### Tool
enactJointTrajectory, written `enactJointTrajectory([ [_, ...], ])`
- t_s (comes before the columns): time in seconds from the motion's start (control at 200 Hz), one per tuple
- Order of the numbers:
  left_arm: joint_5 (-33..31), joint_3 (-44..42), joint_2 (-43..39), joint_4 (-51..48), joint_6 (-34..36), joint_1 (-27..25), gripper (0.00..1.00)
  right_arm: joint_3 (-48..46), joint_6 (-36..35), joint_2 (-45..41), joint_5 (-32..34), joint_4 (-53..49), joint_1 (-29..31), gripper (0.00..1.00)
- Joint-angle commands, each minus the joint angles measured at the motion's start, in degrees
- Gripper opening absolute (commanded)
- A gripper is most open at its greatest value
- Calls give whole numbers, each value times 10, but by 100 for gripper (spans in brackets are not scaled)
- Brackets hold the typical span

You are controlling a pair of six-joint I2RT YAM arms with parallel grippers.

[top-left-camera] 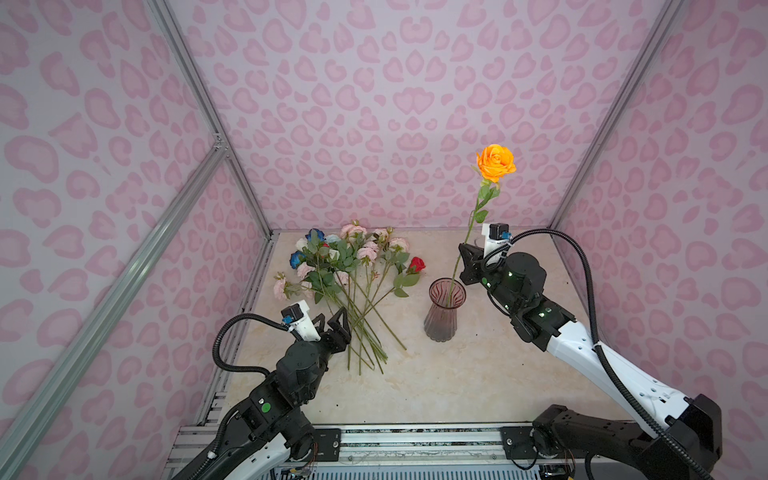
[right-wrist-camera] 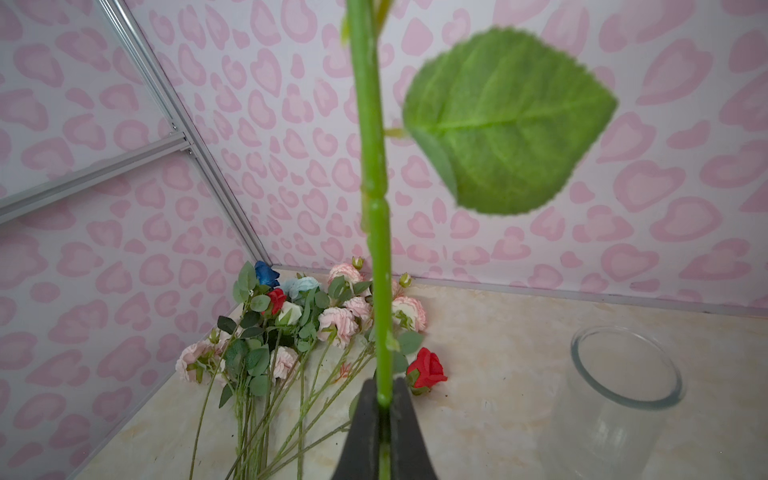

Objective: Arrange the flowers into the vase
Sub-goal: 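Carry the orange rose over the pink vase with the right gripper, then lower the orange rose stem into the pink vase with the right gripper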

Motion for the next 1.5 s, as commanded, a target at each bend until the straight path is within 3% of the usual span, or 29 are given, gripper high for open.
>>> enactJointTrajectory([
  [0.0, -10, 9, 9, 5, 0, 0, 71, -24, 17, 4, -2, 32, 5, 0],
  [0.485, -16, 8, 30, 6, -6, 0, 71, -89, 44, 0, 21, 22, 40, 19],
  [1.13, -20, 36, 99, 8, -13, 1, 70, -129, 65, -105, 48, -13, 54, 20],
  [1.295, -28, 62, 153, -16, -8, 2, 70, -136, 63, -157, 61, -44, 58, 21],
  [1.495, 11, 100, 252, -34, -12, 5, 70, -184, 62, -235, 98, -61, 58, 22],
])
